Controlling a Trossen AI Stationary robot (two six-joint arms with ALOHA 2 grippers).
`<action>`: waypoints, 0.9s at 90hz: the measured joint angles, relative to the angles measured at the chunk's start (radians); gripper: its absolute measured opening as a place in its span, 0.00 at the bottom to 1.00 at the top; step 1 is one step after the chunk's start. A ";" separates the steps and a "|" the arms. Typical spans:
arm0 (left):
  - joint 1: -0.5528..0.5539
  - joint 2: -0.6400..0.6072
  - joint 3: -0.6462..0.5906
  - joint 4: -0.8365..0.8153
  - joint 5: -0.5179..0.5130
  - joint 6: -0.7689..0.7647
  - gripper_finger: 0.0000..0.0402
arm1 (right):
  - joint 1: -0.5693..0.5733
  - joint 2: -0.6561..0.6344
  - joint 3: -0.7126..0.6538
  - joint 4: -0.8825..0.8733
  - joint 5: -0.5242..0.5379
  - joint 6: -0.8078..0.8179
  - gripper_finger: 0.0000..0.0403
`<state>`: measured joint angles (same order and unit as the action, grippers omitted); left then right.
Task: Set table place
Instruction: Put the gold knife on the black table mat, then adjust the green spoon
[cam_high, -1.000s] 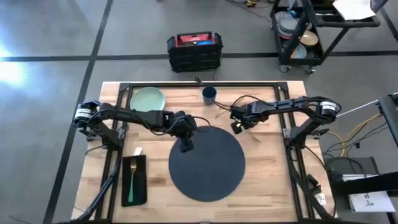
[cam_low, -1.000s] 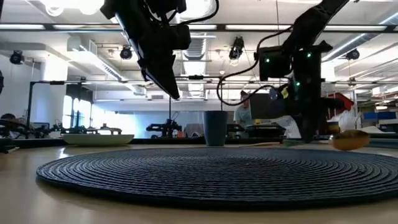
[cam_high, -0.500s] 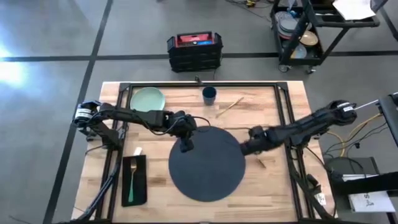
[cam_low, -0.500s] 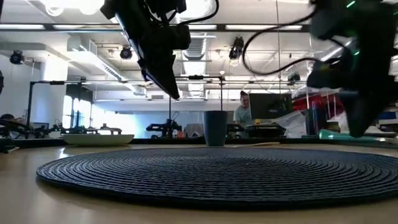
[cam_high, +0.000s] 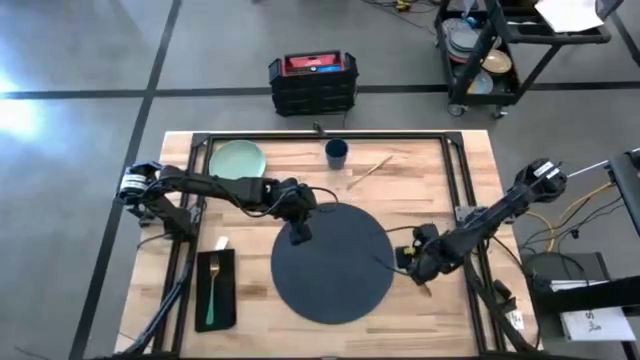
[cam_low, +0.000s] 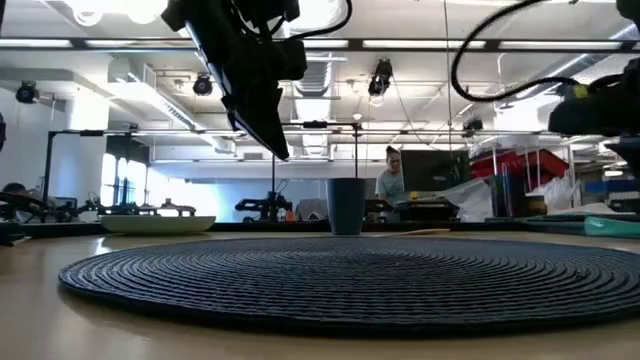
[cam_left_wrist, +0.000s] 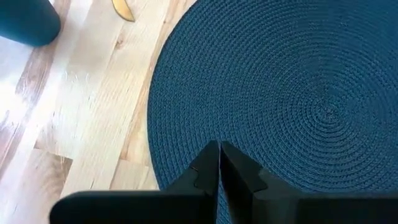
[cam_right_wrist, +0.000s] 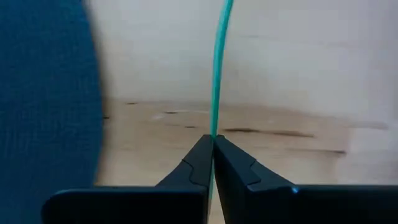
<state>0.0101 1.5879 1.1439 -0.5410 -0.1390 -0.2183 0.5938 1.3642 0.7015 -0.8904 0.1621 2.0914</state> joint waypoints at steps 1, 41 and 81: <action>0.000 0.000 0.000 0.000 0.000 0.000 0.00 | 0.000 -0.001 0.000 -0.001 -0.001 0.002 0.00; 0.000 0.000 0.000 0.001 0.000 -0.003 0.01 | 0.000 -0.003 0.027 -0.118 -0.004 0.009 0.02; 0.000 0.000 0.000 0.001 0.000 -0.004 0.02 | -0.007 -0.003 0.051 -0.156 0.076 -0.058 0.31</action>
<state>0.0101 1.5879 1.1439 -0.5403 -0.1389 -0.2226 0.5866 1.3610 0.7525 -1.0461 0.2378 2.0338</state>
